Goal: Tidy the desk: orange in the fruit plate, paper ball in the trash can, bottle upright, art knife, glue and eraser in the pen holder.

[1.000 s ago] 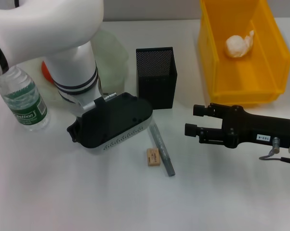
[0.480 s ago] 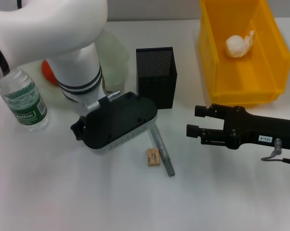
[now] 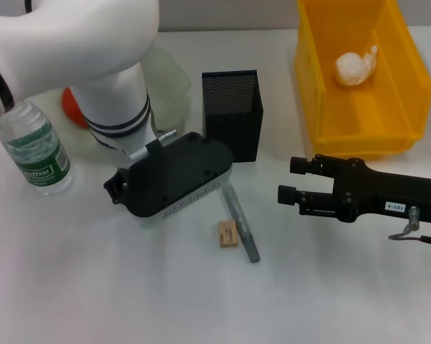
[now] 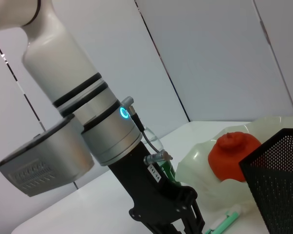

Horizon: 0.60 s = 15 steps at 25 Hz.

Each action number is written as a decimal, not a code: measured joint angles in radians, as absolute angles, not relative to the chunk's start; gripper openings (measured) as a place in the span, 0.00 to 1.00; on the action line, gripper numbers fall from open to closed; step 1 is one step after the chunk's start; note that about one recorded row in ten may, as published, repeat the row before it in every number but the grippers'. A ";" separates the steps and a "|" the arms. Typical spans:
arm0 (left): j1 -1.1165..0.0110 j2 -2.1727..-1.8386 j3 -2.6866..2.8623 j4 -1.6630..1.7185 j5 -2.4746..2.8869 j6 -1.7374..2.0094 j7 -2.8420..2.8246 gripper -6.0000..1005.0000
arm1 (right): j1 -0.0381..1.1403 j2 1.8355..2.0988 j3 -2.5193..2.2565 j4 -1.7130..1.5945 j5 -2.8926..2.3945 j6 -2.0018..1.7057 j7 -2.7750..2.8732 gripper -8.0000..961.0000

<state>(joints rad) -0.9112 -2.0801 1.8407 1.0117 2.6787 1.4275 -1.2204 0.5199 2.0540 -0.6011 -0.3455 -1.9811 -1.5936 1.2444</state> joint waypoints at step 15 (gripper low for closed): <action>-0.950 -2.080 1.831 0.954 2.711 1.423 -1.188 0.32 | 0.518 2.054 -0.599 -0.345 -1.975 -1.587 1.250 0.82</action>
<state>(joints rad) -0.9497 -2.0800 1.8310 0.9541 2.7110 1.4235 -1.1876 0.5185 2.0540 -0.5986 -0.3451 -1.9750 -1.5871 1.2501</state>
